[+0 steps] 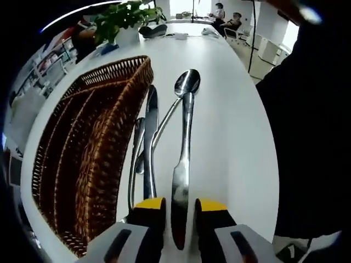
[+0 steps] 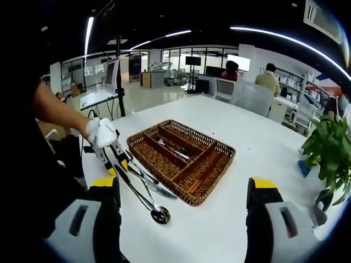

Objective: Arrange the knives, forks, and spoons in their matching storage slots by inserting each utensil handle-first until every utensil is classified and aligned in the correct compartment

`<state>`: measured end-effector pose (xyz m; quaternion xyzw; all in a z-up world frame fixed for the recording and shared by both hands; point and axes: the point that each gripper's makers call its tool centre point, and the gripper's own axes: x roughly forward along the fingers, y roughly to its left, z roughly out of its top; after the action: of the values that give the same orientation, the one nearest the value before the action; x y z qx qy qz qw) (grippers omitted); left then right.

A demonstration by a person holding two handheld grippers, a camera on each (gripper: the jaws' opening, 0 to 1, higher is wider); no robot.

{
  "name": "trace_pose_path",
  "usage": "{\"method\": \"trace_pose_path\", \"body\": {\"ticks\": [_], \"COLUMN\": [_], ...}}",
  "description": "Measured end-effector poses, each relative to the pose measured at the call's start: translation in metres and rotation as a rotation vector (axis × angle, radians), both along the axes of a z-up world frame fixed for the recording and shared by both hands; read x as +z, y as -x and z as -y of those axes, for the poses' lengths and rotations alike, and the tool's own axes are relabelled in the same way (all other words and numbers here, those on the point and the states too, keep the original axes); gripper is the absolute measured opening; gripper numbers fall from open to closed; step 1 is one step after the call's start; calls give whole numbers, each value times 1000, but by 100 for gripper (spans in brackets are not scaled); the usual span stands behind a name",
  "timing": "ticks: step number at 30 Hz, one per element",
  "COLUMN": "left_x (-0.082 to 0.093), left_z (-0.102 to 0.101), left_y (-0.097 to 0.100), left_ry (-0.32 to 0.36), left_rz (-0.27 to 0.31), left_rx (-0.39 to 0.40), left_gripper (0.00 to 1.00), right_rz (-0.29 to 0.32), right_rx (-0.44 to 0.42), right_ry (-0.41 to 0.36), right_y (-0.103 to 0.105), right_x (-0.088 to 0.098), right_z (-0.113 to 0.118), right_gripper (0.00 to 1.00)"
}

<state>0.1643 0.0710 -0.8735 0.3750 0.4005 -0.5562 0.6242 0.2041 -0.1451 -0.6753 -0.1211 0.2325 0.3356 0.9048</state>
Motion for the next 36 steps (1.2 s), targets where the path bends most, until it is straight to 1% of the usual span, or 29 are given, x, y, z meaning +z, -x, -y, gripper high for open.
{"method": "trace_pose_path", "body": {"ticks": [1,2,3,4,5,6,7,9,10,12,13,17,18,19,22,23,25,26,27,28,29,30,31,33,35,36], "left_x": [0,-2,0,0,0,0,0,-1,0,-1,1,11,13,15,17,20,22,22,23,23,24,25,26,26,26,27], "left_z": [1,3,2,1,1,0,0,-1,-1,-4,-5,-7,-7,-8,-9,-9,-9,-9,-9,-9,-8,-8,-8,-7,-7,-7], "left_y": [0,4,1,1,-1,-3,-3,-3,-2,-2,-4,-8,-8,-9,-11,-9,-9,-9,-9,-9,-9,-9,-9,-10,-10,-10], "left_ry": [-1,2,-3,-2,7,7,5,-6,-5,-17,-23,-25,-28,-39,-47,-46,-48,-51,-52,-53,-57,-57,-57,-58,-60,-61], "left_rz": [8,11,50,45,27,20,23,-3,-9,-6,4,12,16,25,32,26,34,35,36,37,40,41,47,49,51,51], "left_rx": [-4,-14,-36,-27,27,34,24,36,21,8,4,8,7,-1,-11,-8,-15,-17,-20,-20,-24,-26,-30,-35,-41,-42], "left_gripper": [11,11,10,10,10,9,9,9,9,9,9,9,9,9,9,9,9,9,9,9,9,9,9,9,9,9], "right_rz": [-1,-2,-5,-5,-5,-6,-6,-6,-6,-6,-7,-15,-24,-43,-51,-52,-63,-77,-68,-65,-98,-103,-125,-141,-131,-146], "right_rx": [-1,-1,1,2,2,2,2,4,8,15,18,46,64,102,173,198,226,274,306,315,359,365,400,443,469,477], "right_ry": [-1,-1,2,6,6,4,0,1,5,7,7,-5,-5,16,33,21,17,26,26,29,53,62,103,137,120,120], "right_y": [0,0,1,1,1,1,1,1,1,1,1,4,6,12,19,20,22,26,27,27,29,29,29,32,29,28], "right_x": [0,-1,-3,-3,-3,-3,-3,-3,-4,-4,-5,-11,-17,-26,-43,-49,-58,-67,-72,-74,-94,-99,-117,-130,-137,-143], "right_z": [0,0,-1,-1,-1,-2,-2,-3,-3,-4,-5,-14,-20,-28,-46,-54,-64,-72,-79,-80,-88,-89,-92,-96,-105,-106], "right_gripper": [97,97,97,97,97,96,97,96,96,96,96,93,92,92,91,89,84,82,80,78,74,71,69,64,60,58]}}
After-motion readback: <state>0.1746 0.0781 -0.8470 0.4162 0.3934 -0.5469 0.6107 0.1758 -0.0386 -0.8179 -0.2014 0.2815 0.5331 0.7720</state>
